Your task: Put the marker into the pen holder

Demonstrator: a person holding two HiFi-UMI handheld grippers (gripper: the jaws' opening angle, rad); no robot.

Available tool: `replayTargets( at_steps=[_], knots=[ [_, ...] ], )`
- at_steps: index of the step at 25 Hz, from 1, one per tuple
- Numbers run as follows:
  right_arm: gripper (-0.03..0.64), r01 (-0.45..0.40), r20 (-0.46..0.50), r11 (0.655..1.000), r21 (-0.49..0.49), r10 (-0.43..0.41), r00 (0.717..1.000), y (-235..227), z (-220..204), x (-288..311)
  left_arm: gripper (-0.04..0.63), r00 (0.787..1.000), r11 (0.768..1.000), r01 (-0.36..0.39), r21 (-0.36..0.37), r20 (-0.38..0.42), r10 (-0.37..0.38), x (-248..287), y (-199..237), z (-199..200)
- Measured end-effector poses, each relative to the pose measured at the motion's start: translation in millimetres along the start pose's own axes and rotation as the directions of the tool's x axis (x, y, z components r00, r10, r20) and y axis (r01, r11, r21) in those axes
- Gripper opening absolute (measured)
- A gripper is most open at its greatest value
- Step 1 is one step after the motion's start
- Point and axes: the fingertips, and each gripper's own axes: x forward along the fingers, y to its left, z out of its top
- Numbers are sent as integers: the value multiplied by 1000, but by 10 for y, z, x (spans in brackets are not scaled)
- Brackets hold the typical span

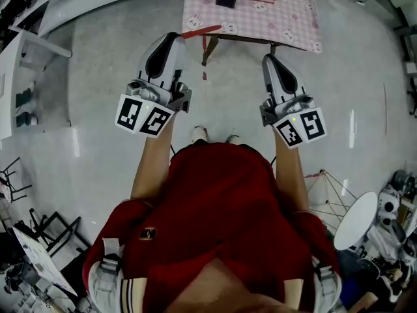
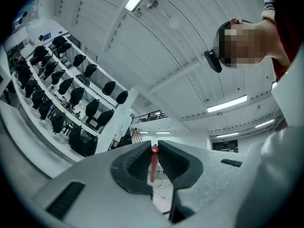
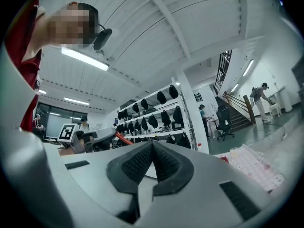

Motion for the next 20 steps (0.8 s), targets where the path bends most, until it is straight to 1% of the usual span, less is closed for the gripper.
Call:
replayTargets(
  at_steps=[7,12,20],
  knots=[
    [-2,23,-21,1000,-17,-23,1000,224,-124,278,49,1000,1000,17,-8,19,-17,-163,326,144],
    [-2,25,-32,999,-42,-27,999,367,-134,429,49,999,1000,21,-15,33,-21,-256,492,257],
    [-2,45,-51,997,-58,-48,998,357,-157,556,49,999,999,32,-35,35,-31,-206,654,255]
  ],
)
